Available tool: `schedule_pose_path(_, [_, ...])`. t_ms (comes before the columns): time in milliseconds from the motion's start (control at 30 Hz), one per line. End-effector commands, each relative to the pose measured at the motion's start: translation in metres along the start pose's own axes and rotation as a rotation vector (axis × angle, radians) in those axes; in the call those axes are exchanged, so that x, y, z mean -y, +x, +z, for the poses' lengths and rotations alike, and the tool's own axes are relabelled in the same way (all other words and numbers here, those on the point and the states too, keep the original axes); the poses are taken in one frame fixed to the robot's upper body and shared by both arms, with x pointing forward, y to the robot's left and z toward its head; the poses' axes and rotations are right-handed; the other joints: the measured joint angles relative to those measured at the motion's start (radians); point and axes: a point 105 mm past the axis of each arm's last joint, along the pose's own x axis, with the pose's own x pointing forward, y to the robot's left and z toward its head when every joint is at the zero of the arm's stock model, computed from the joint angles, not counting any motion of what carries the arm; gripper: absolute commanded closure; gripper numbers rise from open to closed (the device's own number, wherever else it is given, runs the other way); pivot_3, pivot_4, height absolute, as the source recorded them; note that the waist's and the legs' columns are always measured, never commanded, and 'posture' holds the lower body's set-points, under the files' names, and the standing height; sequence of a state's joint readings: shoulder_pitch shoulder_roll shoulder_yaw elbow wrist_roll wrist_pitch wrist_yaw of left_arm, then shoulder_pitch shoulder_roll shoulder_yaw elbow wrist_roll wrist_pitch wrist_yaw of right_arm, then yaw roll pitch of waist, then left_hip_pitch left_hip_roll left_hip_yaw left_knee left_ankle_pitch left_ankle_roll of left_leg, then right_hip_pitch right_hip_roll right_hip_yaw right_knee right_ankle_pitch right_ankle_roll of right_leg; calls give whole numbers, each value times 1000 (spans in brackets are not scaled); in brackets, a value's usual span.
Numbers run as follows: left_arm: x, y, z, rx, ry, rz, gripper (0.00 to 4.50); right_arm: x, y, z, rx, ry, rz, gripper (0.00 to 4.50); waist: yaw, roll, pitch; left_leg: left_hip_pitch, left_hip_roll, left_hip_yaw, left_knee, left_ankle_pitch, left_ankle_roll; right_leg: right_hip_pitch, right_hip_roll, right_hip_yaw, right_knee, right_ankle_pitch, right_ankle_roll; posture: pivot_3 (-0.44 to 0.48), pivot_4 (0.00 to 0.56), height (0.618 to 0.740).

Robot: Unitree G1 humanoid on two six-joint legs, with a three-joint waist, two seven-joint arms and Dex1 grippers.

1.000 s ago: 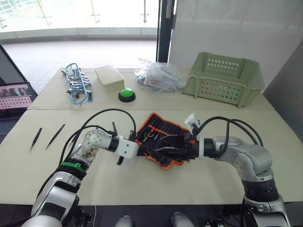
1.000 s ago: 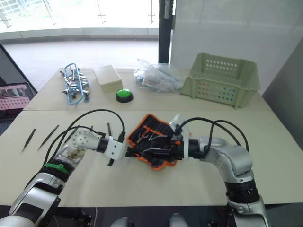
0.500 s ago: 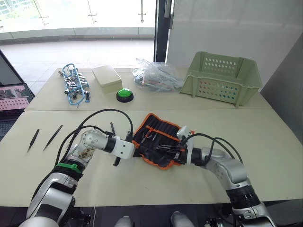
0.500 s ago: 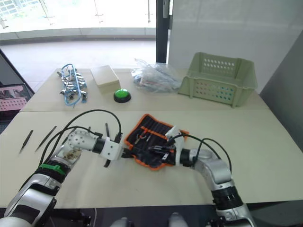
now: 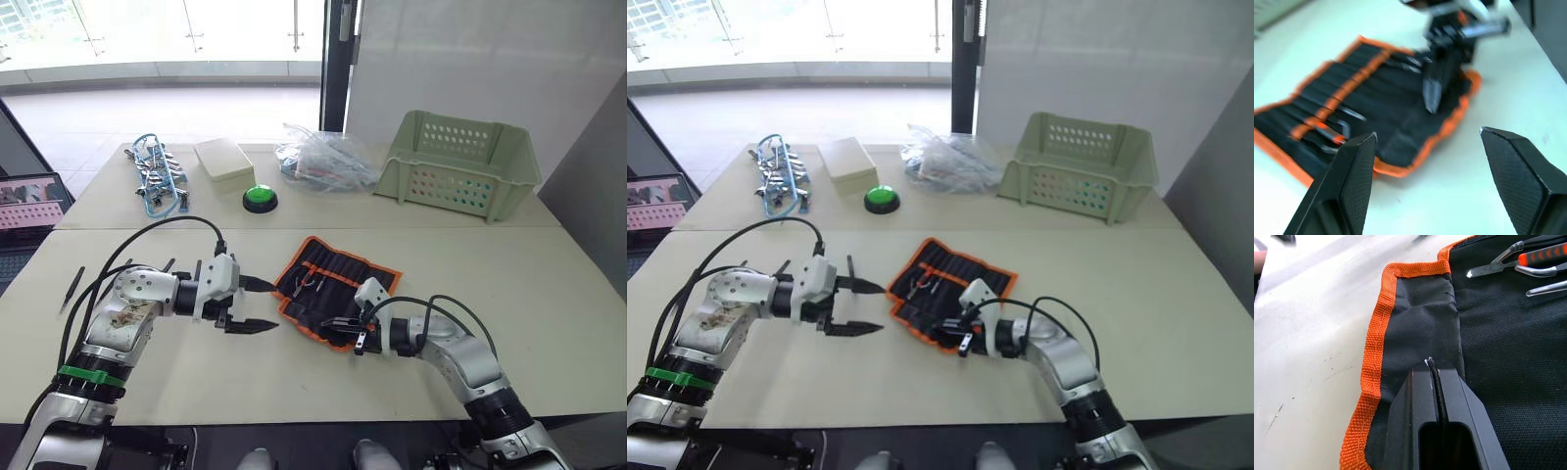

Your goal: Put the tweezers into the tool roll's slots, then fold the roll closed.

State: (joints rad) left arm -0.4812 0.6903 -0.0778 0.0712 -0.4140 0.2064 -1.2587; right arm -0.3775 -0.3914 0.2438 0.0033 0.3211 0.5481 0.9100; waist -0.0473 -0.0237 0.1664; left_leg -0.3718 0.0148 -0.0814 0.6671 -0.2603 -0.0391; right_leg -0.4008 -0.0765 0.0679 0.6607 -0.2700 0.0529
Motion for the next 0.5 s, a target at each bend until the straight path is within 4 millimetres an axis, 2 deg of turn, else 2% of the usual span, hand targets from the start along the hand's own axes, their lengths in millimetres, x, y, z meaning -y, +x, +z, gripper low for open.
schedule_pose_path(33, [-12,21,22,102,-66,113,1552,-5,2,-7,-34,-24,20,4500,3,0,0,0,0,0,0,0,0,0,0,0,0,0,0,0,150,740])
schedule_pose_path(100, [-13,33,21,101,-105,143,2133,-6,2,-6,-46,-62,21,4500,2,-1,0,0,0,0,0,0,0,0,0,0,0,0,0,0,150,740])
schedule_pose_path(133, [-11,42,20,101,-126,152,2601,-5,2,-6,-55,-87,17,4500,1,-1,0,0,0,0,0,0,0,-1,0,0,1,0,0,0,150,740])
schedule_pose_path(167, [-9,50,20,99,-137,157,2830,-4,2,-6,-61,-106,13,4500,0,-1,0,0,0,0,0,0,0,-1,0,1,1,0,0,0,150,740])
schedule_pose_path(200, [-7,58,17,80,-141,160,3248,-4,1,-5,-65,-117,7,4500,0,-1,0,0,0,0,0,0,0,-2,0,1,1,0,0,0,150,740])
schedule_pose_path(233, [-5,62,15,65,-140,162,3409,-3,1,-5,-65,-121,4,4500,1,-1,0,0,0,0,0,0,0,-2,0,1,1,0,0,0,150,740])
schedule_pose_path(333, [2,81,-7,-20,-161,200,4461,-2,1,-5,-72,-144,-11,4500,1,-1,0,0,-1,0,0,0,0,-1,0,1,1,0,0,0,150,740])
schedule_pose_path(500, [20,89,-34,-105,-125,202,4461,-4,0,-7,-76,-150,-19,4500,1,-1,0,0,0,0,-1,0,0,-2,0,2,1,0,0,0,150,740])
